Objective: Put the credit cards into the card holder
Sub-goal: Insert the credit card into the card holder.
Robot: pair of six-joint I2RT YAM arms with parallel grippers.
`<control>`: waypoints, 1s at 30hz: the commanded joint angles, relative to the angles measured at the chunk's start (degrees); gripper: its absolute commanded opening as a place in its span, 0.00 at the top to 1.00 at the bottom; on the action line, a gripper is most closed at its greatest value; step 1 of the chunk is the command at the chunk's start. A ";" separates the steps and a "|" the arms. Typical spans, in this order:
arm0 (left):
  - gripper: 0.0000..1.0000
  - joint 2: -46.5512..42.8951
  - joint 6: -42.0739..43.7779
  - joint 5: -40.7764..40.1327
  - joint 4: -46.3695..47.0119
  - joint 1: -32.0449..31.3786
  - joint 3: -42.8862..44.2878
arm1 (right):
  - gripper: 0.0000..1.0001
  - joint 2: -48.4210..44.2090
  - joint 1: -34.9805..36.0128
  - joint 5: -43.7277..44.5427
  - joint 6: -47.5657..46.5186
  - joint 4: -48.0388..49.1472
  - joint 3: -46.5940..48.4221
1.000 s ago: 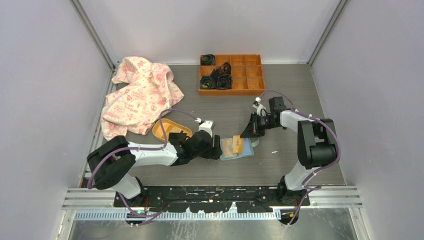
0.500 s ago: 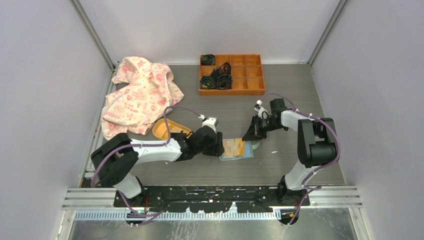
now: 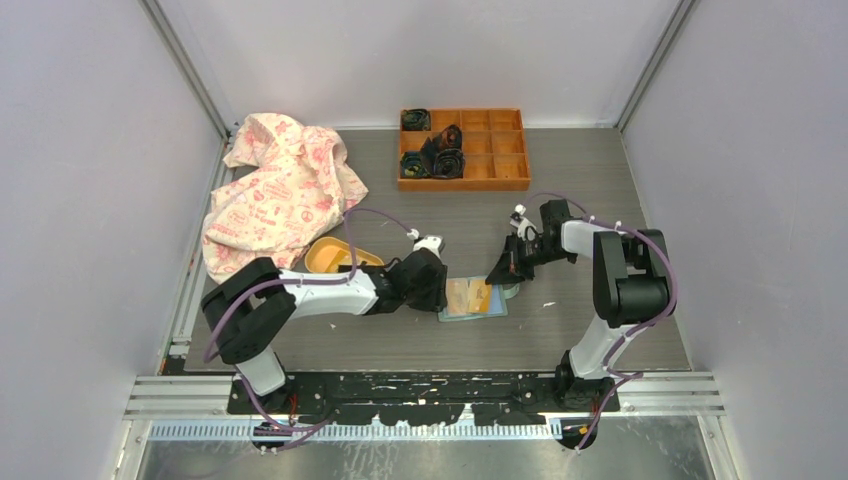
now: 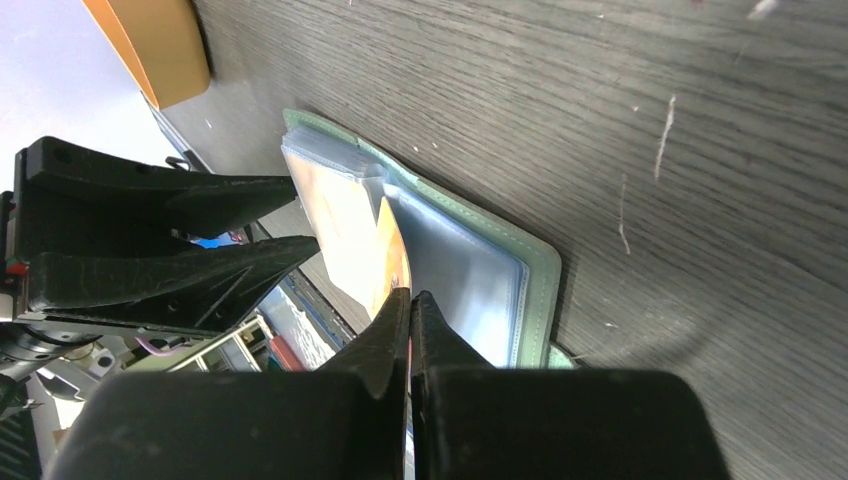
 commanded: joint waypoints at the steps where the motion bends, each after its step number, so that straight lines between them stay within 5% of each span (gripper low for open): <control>1: 0.62 2.07 2.07 -0.58 -3.41 0.63 3.17 | 0.99 1.08 0.06 0.55 -1.05 -0.49 1.45; 7: 0.72 2.49 2.53 -0.08 -3.91 2.76 2.97 | 0.99 1.08 0.18 -0.94 -1.87 -0.84 2.05; 30: 0.74 -2.09 5.45 3.95 -1.44 5.57 2.66 | 0.99 0.89 1.60 -5.72 4.08 7.87 -1.52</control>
